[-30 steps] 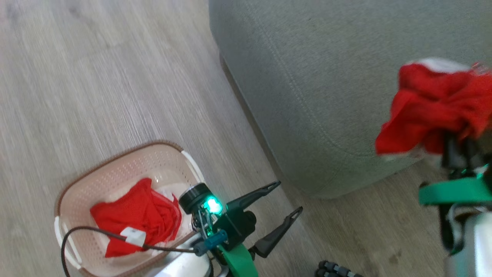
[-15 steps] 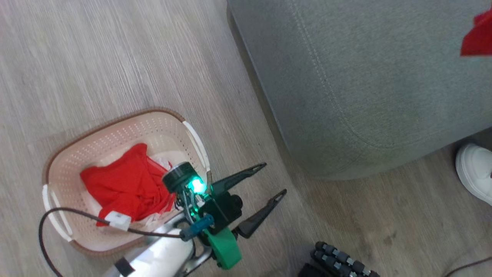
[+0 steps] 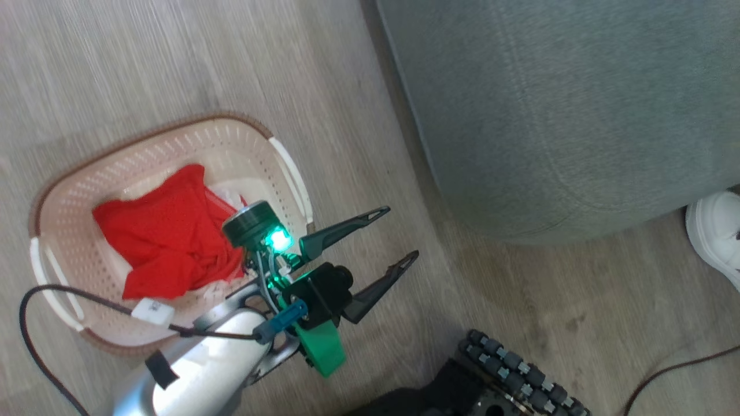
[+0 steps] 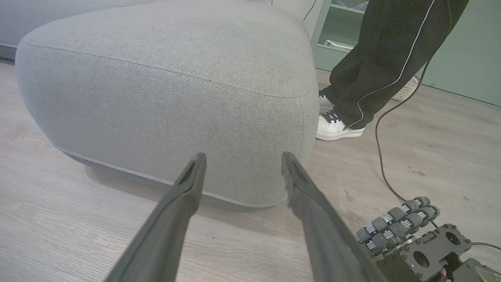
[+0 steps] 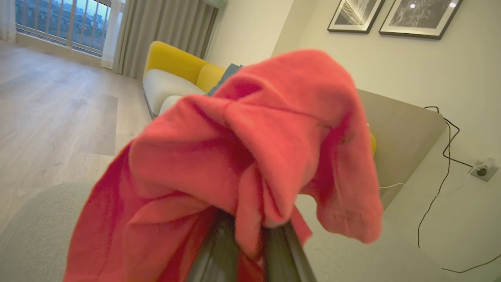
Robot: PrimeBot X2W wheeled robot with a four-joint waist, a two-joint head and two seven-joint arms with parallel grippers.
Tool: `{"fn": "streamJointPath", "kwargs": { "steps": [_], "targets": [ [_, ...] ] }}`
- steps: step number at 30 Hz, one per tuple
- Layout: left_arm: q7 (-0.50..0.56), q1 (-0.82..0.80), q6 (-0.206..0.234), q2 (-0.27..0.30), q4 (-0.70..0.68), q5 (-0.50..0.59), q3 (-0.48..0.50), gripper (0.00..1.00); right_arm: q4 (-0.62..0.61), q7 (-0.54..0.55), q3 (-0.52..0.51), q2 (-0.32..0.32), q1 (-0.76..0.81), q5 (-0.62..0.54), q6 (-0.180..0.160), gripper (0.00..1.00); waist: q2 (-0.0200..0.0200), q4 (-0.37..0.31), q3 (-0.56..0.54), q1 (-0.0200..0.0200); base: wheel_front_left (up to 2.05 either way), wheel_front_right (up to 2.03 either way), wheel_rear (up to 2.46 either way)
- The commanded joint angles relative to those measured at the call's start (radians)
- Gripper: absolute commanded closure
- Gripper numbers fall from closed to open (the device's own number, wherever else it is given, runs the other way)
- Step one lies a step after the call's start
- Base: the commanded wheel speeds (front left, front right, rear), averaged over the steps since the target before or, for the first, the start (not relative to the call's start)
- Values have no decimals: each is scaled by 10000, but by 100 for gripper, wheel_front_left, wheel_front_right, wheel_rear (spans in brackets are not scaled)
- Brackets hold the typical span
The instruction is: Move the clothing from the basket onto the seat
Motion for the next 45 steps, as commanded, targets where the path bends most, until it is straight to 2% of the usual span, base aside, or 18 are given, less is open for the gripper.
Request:
{"fn": "streamJointPath", "kwargs": {
  "steps": [1,7,12,15,21,28,31,32,33,34,45],
  "targets": [
    [-49,-152,-10,113,-355,94,186,0,-198,-63,27,-377,-276,-81,-4,100,0,117,309,-1,0,0,0],
    [-49,-373,-10,237,-586,190,111,0,1311,-63,-156,-708,-1605,-52,-4,100,0,332,910,-1,0,0,0],
    [-49,-479,-10,363,-660,188,158,0,3158,-63,-447,-776,-2650,82,-4,100,0,473,1350,-1,0,0,0],
    [-49,-529,-10,468,-664,205,157,0,3945,-63,-449,-895,-3184,-200,-4,100,0,554,1586,-1,0,0,0],
    [-49,-592,-10,536,-735,247,191,0,4862,-63,-974,-780,-4009,-582,-4,100,0,801,1971,-1,0,0,0],
    [-49,-650,-10,554,-787,343,555,0,5809,-63,-770,-573,-4189,-1152,-4,100,0,1085,2300,-1,0,0,0],
    [-49,-702,-10,546,-804,453,560,0,6407,-63,-507,-500,-4189,-995,-4,100,0,1155,2310,-1,0,0,0],
    [-49,-716,-10,545,-801,495,550,0,6536,-63,-420,-542,-4191,-967,-4,83,0,1164,2305,-1,0,0,0],
    [-49,-721,-10,535,-793,516,544,0,6592,-63,-348,-597,-4184,-965,-4,47,0,1173,2291,-1,0,0,0],
    [-49,-722,-10,517,-783,518,542,0,6630,-63,-301,-637,-4176,-947,-4,0,0,1182,2270,-1,0,0,0],
    [-49,-638,-10,68,-727,474,449,0,7127,-63,433,-854,-3922,-792,-4,0,0,1140,1490,-1,0,0,0]
  ]
}}
